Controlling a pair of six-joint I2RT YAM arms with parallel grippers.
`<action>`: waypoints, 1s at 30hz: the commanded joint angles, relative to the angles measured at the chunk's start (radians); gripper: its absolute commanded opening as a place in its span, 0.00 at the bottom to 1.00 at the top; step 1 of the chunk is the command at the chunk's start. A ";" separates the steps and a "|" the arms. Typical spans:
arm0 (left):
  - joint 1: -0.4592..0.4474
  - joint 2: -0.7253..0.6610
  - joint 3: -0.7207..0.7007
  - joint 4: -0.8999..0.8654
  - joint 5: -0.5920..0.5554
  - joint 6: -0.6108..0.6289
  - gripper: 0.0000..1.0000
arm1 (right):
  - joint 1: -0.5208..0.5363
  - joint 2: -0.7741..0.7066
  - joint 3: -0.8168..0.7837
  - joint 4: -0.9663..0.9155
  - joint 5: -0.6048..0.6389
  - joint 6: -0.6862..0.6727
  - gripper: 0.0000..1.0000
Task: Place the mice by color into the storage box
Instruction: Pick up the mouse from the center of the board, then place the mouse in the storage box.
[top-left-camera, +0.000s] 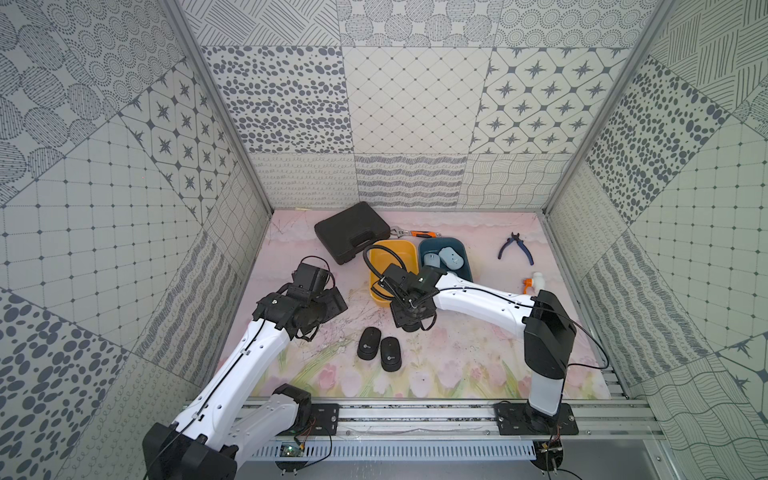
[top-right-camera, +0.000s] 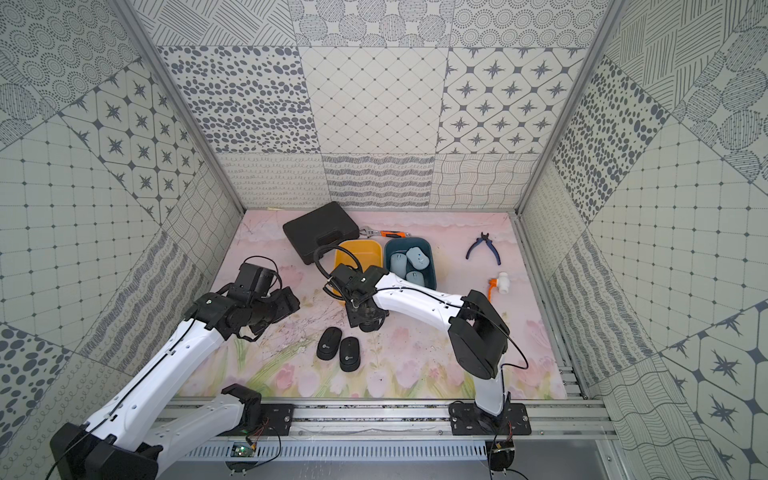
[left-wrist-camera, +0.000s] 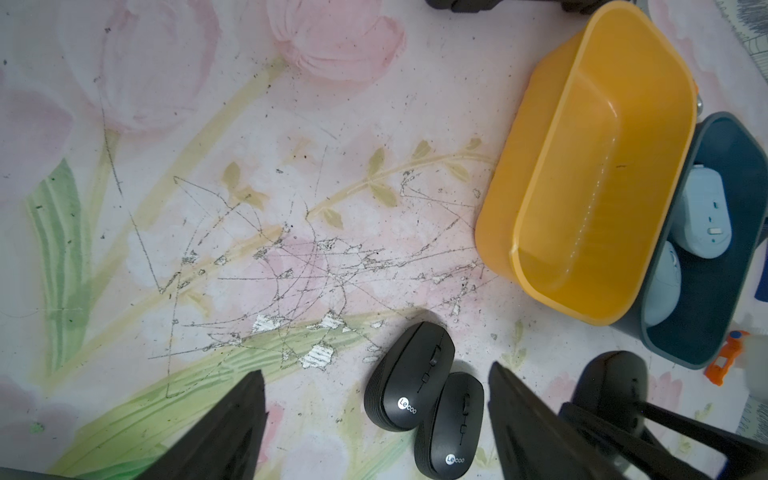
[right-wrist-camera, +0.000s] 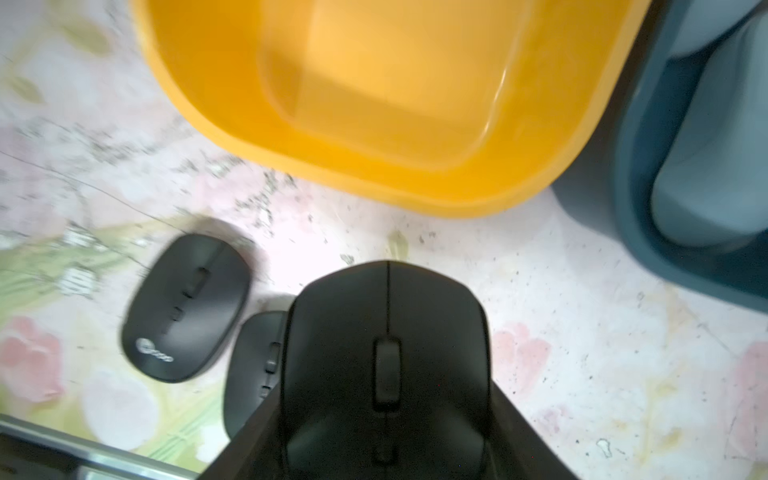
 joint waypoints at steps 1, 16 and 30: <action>-0.004 -0.005 0.009 -0.031 -0.012 0.014 0.87 | -0.032 -0.017 0.102 -0.057 0.049 -0.065 0.59; 0.000 0.027 0.051 -0.039 -0.012 0.025 0.87 | -0.200 0.388 0.592 -0.085 0.015 -0.256 0.61; 0.000 0.037 0.055 -0.037 -0.004 0.017 0.87 | -0.232 0.614 0.822 -0.134 -0.027 -0.295 0.76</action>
